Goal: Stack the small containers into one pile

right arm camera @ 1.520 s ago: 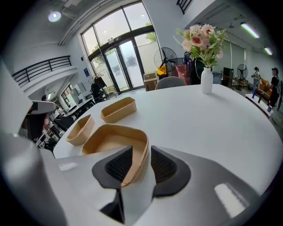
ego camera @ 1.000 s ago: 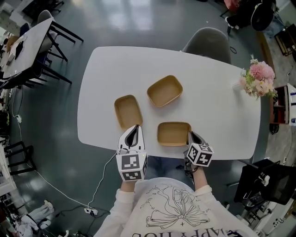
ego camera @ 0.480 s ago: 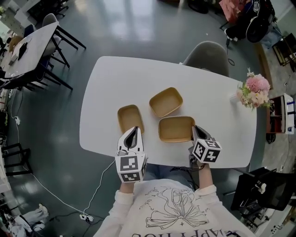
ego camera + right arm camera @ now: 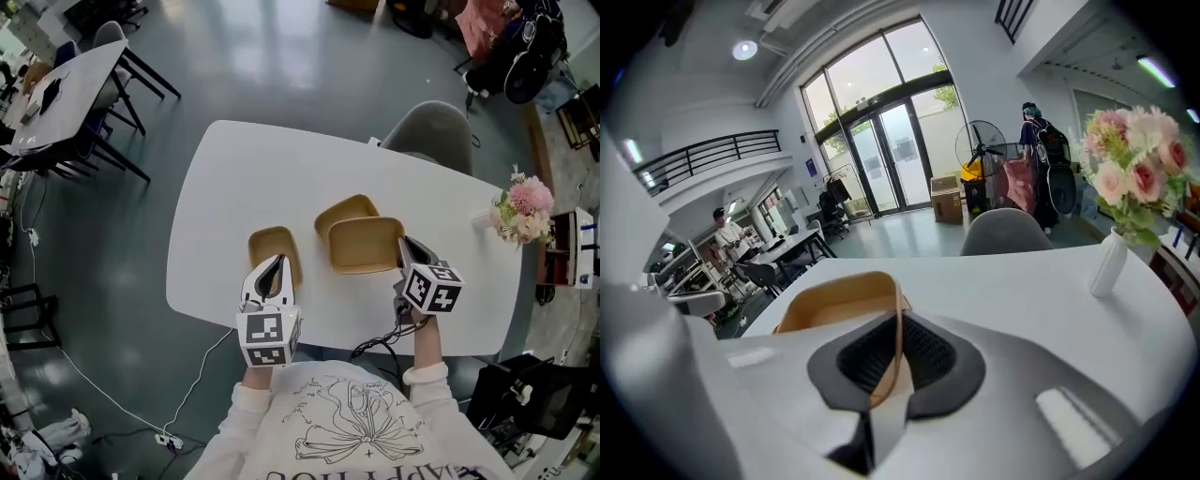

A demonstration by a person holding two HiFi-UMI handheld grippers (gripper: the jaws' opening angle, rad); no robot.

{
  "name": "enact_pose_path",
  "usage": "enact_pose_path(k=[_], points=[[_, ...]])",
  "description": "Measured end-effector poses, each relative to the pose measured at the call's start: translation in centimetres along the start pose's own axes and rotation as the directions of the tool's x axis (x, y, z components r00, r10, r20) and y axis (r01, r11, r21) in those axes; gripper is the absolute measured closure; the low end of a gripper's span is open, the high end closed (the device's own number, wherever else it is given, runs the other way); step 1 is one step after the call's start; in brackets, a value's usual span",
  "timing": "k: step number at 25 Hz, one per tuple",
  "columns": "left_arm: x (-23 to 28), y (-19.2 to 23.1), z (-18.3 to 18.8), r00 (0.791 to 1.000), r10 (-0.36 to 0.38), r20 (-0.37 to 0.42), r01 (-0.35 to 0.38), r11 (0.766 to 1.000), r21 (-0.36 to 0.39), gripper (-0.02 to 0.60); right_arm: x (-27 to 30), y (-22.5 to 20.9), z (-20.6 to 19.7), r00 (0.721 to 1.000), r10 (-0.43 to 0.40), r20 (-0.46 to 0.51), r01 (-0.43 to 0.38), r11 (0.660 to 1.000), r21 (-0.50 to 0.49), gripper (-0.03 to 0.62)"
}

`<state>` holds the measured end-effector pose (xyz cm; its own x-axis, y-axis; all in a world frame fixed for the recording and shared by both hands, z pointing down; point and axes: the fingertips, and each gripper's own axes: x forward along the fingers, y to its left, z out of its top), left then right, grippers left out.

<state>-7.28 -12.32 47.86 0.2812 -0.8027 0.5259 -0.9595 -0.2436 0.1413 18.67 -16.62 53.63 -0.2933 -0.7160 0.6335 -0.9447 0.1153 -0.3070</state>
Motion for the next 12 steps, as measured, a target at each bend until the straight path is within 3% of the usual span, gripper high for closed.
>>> enact_pose_path(k=[12], points=[[3.6, 2.4, 1.1, 0.999, -0.031, -0.037, 0.031, 0.999, -0.011, 0.575, 6.5, 0.3, 2.0, 0.988, 0.034, -0.153, -0.053, 0.991, -0.125, 0.568]])
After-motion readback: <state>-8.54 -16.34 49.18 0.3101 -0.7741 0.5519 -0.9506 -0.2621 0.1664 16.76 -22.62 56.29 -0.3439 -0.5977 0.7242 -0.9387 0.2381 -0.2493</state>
